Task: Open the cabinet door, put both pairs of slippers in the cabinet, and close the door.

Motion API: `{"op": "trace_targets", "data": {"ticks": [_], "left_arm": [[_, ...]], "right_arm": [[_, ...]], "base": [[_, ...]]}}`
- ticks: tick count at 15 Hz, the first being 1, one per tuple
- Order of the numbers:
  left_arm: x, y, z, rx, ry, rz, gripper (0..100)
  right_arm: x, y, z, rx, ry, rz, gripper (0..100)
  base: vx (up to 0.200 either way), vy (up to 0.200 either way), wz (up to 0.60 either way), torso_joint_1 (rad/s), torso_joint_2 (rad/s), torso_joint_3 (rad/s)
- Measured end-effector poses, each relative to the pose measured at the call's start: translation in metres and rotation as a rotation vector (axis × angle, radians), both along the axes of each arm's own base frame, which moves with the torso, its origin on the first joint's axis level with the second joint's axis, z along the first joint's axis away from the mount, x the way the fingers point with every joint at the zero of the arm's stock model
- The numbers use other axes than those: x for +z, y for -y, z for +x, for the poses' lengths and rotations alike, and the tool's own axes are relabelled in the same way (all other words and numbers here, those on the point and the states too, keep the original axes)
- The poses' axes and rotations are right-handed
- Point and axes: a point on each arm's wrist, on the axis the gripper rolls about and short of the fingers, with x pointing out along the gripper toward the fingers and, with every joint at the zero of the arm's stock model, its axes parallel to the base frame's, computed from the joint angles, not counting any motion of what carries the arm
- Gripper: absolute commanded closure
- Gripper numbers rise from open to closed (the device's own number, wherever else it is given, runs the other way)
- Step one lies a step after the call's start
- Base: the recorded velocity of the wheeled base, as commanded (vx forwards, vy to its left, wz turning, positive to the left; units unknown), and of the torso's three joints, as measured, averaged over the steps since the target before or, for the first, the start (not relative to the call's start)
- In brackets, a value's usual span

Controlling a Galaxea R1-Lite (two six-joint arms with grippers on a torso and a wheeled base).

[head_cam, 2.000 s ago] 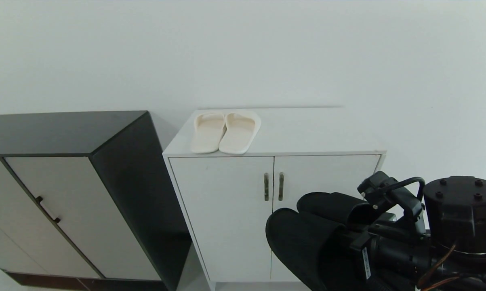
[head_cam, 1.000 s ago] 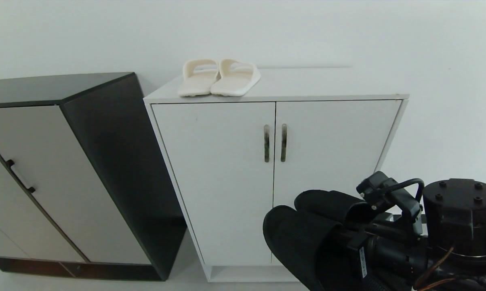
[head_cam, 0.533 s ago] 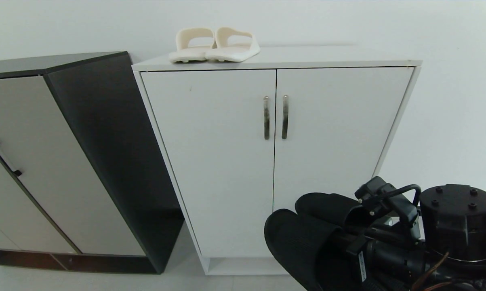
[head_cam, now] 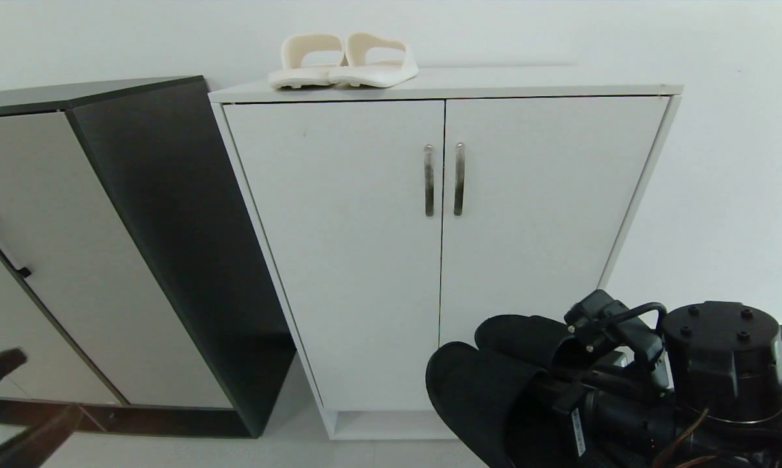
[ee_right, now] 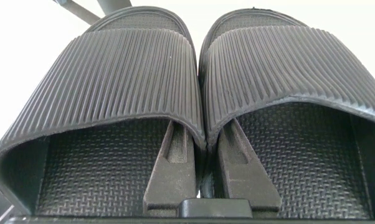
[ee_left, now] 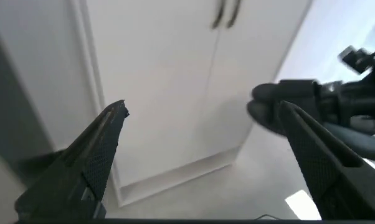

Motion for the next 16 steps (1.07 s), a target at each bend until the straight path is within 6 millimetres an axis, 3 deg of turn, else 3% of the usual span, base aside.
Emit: {"op": "trace_targets", "data": {"ticks": [2,6,13,16], "left_arm": [[0.018,0.014,0.039,-0.125,0.021,-0.016,0],[0.053,0.075,0.097,-0.424,0.055,-0.036,0],[0.069,0.176,0.180,-0.566,0.071,-0.014,0],[0.074,0.205,0.205,-0.656,0.023,-0.092,0]], "right_arm": [[0.001,0.000,0.000,0.005,0.009,0.010,100],[0.003,-0.003,0.003,0.009,0.037,0.043,100],[0.000,-0.005,0.005,0.006,0.036,0.041,100],[-0.001,-0.005,0.005,0.006,0.035,0.039,100]], "base": [[0.000,0.000,0.00,0.000,0.00,0.000],[0.000,0.000,0.00,0.000,0.00,0.000],[0.000,0.000,0.00,0.000,0.00,0.000],[0.000,0.000,0.00,0.000,0.00,0.000]]}}
